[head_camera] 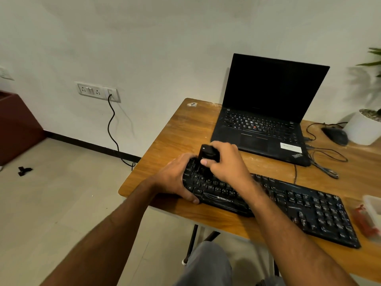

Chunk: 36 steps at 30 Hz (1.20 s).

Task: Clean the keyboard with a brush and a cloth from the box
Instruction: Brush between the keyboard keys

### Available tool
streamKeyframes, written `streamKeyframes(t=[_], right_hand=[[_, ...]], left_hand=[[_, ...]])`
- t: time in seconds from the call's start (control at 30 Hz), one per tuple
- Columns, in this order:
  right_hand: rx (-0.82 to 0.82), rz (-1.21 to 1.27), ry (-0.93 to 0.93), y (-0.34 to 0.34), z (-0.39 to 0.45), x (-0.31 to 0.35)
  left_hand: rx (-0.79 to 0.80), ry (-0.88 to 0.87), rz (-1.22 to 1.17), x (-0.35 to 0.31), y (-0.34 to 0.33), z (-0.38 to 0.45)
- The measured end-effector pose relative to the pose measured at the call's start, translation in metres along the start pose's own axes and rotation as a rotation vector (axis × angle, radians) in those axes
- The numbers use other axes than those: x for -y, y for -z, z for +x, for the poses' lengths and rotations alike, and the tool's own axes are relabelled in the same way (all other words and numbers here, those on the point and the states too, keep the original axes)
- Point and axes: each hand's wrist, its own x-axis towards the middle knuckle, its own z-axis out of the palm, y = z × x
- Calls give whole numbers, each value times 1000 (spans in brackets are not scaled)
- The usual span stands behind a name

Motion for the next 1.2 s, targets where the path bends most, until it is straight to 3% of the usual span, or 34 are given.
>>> streamKeyframes(t=[0.1, 0.23, 0.4, 0.53, 0.73, 0.87, 1.07, 1.2], right_hand=[[98, 1, 51, 8, -1, 0], [-61, 23, -1, 5, 0, -1], [52, 6, 42, 5, -12, -2], [-54, 44, 18, 12, -4, 2], [45, 9, 49, -4, -19, 3], [-68, 54, 13, 4, -10, 5], [72, 12, 24, 3, -17, 5], [-47, 64, -14, 9, -11, 3]], left_hand=[[-5, 2, 5, -1, 1, 1], [-5, -2, -8, 0, 0, 0], [-6, 7, 1, 0, 0, 0], [-8, 4, -2, 1, 0, 0], [-11, 8, -2, 1, 0, 0], [-16, 3, -4, 0, 0, 0], [-15, 0, -10, -1, 0, -1], [-8, 5, -10, -1, 0, -1]])
